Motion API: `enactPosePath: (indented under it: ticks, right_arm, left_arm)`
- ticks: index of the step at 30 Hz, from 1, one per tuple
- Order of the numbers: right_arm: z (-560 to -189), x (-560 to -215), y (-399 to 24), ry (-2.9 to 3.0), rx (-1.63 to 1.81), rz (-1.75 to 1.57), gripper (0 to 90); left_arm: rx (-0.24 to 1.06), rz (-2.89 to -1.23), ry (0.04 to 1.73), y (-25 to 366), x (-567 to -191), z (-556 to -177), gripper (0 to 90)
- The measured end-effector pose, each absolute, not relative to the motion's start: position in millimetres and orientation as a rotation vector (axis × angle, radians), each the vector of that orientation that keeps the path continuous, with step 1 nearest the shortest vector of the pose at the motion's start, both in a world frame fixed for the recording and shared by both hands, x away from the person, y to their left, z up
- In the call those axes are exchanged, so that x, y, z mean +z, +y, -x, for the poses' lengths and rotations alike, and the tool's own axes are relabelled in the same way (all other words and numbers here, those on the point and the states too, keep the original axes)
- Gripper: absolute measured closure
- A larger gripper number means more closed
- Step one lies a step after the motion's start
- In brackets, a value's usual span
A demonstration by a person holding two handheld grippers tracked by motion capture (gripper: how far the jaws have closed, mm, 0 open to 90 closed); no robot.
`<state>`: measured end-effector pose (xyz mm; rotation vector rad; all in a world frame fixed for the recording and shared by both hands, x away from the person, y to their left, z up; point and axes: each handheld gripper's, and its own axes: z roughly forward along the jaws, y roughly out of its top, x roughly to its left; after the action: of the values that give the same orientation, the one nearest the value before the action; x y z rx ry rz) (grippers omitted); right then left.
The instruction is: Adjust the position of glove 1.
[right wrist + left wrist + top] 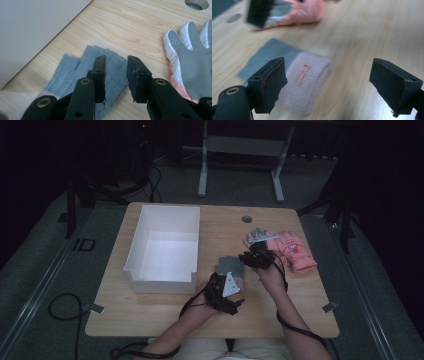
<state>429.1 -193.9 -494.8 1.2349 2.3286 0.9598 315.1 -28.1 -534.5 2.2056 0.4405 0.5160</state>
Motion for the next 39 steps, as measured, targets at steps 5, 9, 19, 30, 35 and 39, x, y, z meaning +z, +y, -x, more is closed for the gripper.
enactPosePath:
  ticks: [5,9,19,30,35,39]
  right_arm:
    - [-446,-508,-191,2.352,0.956,-1.299,55.5]
    - [-455,-520,-189,2.366,0.933,-1.367,48.1]
    - [-467,-548,-189,2.380,0.900,-1.498,37.3]
    - [-471,-546,-180,2.460,0.938,-1.539,55.7]
    - [-472,-545,-173,2.517,0.939,-1.545,70.1]
    - [-467,-541,-172,2.508,0.937,-1.496,74.3]
  left_arm:
    - [0.534,-2.287,0.356,-35,-546,-328,14.4]
    - [0.595,-2.324,0.279,-38,-556,-331,19.2]
    - [0.723,-2.364,0.232,-44,-567,-335,33.6]
    - [0.702,-2.348,0.260,-40,-566,-344,68.1]
    - [0.704,-2.343,0.296,-42,-566,-343,69.8]
    - [0.682,-2.356,0.346,-43,-560,-343,71.4]
